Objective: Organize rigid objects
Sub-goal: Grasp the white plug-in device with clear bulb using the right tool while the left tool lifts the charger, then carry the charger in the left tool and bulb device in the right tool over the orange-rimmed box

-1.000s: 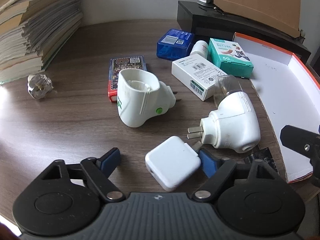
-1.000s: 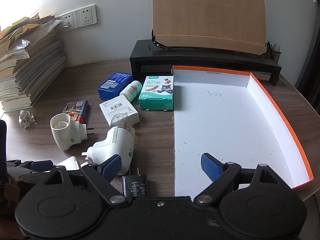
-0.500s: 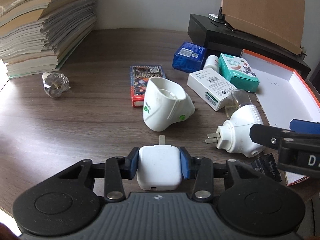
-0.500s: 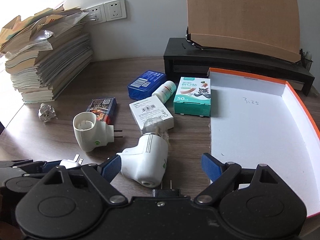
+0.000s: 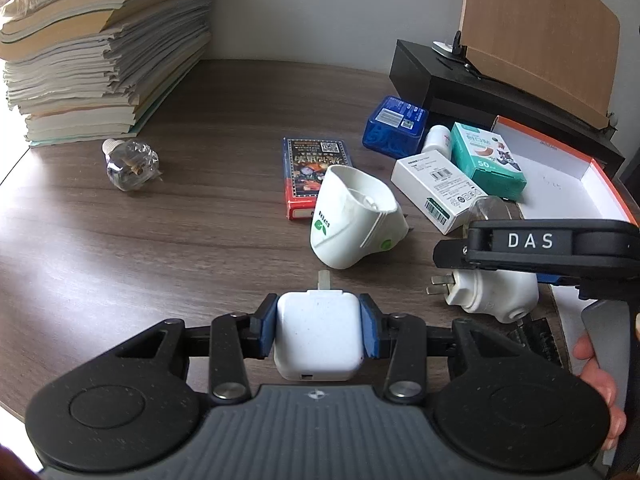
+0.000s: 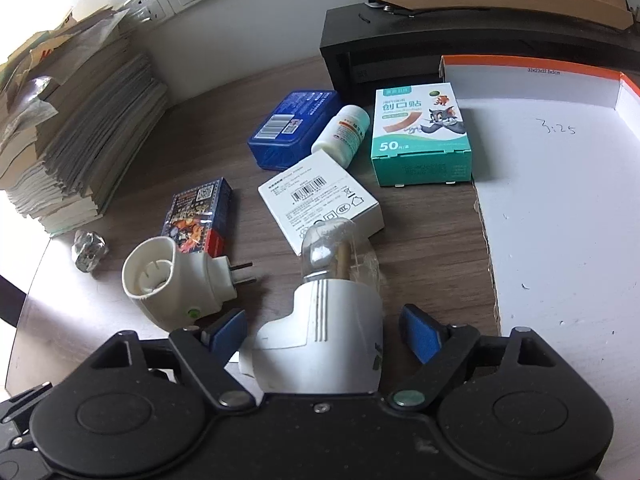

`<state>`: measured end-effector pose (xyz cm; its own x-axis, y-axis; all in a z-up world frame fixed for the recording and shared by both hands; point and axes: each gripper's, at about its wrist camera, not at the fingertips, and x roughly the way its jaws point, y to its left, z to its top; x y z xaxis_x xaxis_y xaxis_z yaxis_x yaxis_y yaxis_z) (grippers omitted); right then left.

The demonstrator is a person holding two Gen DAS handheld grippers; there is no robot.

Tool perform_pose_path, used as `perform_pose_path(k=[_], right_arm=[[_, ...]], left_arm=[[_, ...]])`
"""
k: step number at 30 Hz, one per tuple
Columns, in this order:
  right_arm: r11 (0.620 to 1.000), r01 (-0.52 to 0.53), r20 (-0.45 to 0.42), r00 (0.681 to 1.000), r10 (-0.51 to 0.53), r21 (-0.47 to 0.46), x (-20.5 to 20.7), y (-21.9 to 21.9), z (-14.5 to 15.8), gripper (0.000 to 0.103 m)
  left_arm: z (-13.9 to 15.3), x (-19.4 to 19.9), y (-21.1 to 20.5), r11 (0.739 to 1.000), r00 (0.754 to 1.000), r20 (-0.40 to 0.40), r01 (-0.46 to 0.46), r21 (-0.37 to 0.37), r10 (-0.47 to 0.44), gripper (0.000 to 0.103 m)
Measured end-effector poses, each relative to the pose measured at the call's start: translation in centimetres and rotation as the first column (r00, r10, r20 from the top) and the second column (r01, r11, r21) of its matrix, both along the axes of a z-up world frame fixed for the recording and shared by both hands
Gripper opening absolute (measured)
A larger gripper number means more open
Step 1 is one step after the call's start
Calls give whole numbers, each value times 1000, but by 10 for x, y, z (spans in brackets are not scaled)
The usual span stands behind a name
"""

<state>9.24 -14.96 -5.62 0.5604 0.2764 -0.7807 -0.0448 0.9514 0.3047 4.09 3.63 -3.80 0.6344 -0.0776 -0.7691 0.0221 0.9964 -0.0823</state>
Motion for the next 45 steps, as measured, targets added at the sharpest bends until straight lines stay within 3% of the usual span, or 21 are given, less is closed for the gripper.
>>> perform_pose_path(k=[1,2,9,23,45], right_arm=[[1000,3,0,1000,-3,-18,0,1,1,74],[1000,-5,-4,1000,5,-24,1,2,2,74],[1000,3,21,1000,-3,-8,-10,-7,9,74],[996,63,150,987,-52,-69,-44,-41,58,74],[963,259,218,947,-238,-73,-69,-180,92,74]], left_arm=[[0,1,0,1000,1000,0,0,-3,0,42],[0,1,1,1000,1000,-1,-2,-7,2,42],[3,1,0,1000,1000,8,6,-18,-6,42],[24,-3,-26,996,996,50,74,-43,-72,42],[56,17,-159,961,959,106,270,-61,-263,42]])
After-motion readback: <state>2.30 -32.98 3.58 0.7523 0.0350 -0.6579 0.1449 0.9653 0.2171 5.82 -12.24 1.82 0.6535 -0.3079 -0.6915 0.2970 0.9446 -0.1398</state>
